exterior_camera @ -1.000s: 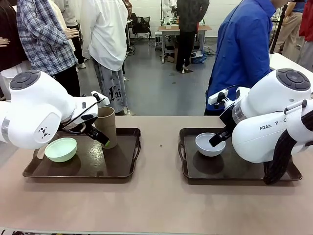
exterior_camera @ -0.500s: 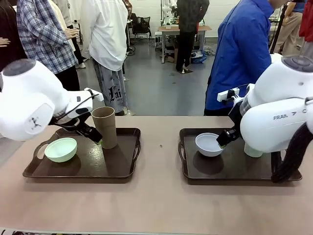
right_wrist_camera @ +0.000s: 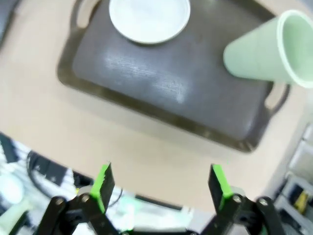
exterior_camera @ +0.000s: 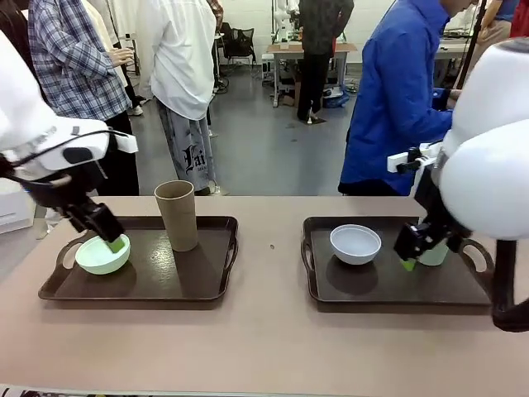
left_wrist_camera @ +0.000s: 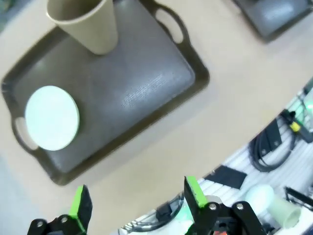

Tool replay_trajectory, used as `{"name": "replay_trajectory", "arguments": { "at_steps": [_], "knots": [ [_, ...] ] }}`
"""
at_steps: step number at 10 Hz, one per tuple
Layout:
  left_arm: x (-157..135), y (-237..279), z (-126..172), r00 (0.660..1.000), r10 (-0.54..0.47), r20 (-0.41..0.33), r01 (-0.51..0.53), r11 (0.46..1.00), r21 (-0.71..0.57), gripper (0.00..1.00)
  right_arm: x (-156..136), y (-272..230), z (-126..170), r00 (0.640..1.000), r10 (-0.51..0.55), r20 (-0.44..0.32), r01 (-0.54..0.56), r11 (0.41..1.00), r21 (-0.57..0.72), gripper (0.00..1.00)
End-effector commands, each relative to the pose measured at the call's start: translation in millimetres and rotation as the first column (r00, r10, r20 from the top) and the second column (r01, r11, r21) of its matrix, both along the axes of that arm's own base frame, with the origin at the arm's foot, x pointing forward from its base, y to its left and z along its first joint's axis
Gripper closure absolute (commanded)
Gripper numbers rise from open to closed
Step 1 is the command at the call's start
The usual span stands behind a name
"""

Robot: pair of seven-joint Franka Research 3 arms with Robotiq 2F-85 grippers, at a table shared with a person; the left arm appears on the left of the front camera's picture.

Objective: Set up a tray with a mat and arrange the tableware.
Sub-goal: Pick up the Picnic Bowl and Reusable plastic cup from the Handle tray in front of the human's position and hold them in the air.

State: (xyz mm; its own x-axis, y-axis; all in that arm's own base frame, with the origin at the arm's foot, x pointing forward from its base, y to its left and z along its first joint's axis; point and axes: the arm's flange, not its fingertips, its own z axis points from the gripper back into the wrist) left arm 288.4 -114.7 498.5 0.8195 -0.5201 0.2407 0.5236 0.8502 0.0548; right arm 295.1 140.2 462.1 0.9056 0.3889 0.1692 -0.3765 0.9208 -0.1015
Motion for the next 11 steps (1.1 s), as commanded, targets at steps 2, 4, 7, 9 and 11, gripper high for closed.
{"name": "replay_trajectory", "arguments": {
  "at_steps": [2, 4, 7, 9, 11],
  "knots": [
    [31.3, 55.4, -19.4, 0.990, 0.038, -0.133, -0.082, 0.935, -0.345, 0.00, -34.4, -112.3, -29.1, 0.993, -0.118, -0.026, 0.119, 0.912, 0.392, 0.00],
    [63.3, 93.1, -24.0, 0.975, 0.007, -0.222, -0.143, 0.784, -0.604, 0.00, -18.1, -167.8, -36.5, 0.986, -0.163, -0.026, 0.139, 0.736, 0.662, 0.00],
    [73.4, 149.1, -25.6, 0.986, 0.003, -0.164, -0.149, 0.434, -0.888, 0.00, -27.1, -233.2, -49.5, 0.973, -0.228, -0.027, 0.122, 0.416, 0.901, 0.00],
    [65.5, 179.9, -25.7, 0.984, 0.064, -0.167, -0.179, 0.315, -0.932, 0.00, -29.7, -266.9, -67.1, 0.966, -0.255, -0.048, 0.119, 0.271, 0.955, 0.00],
    [47.9, 214.6, -24.0, 0.970, 0.121, -0.209, -0.236, 0.301, -0.924, 0.00, -36.3, -284.1, -83.6, 0.961, -0.267, -0.070, 0.125, 0.195, 0.973, 0.00]
  ]
}}
